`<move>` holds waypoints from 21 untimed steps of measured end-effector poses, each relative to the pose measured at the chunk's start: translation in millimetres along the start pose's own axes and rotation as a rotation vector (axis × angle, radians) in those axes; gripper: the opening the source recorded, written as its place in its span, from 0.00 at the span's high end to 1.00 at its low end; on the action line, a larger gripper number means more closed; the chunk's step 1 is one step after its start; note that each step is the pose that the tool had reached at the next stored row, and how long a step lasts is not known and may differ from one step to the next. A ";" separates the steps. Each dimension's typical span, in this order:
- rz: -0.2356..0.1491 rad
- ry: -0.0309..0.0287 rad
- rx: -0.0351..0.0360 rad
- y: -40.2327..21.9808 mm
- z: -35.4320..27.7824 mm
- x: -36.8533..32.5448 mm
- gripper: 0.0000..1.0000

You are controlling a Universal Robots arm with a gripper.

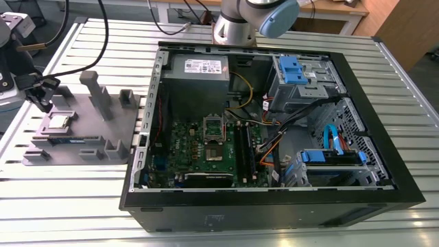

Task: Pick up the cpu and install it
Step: 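Pick up the cpu and move it towards the insertion slot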

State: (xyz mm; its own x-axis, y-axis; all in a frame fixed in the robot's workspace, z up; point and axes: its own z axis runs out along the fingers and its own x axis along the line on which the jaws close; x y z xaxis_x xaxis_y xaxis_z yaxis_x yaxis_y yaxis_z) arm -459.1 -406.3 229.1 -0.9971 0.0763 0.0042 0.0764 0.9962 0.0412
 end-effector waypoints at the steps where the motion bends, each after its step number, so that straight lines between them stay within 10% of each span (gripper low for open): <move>1: 0.000 -0.0002 -0.0001 0.0 0.1 0.0 0.89; 11: -0.001 -0.0037 -0.0005 -0.1 1.3 0.2 0.89; 21: -0.006 -0.0234 -0.0019 -1.7 7.4 0.1 0.89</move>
State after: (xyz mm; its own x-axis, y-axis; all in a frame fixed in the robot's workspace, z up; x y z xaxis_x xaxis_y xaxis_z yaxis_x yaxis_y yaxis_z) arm -459.3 -407.7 221.6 -0.9973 0.0715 -0.0194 0.0706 0.9966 0.0430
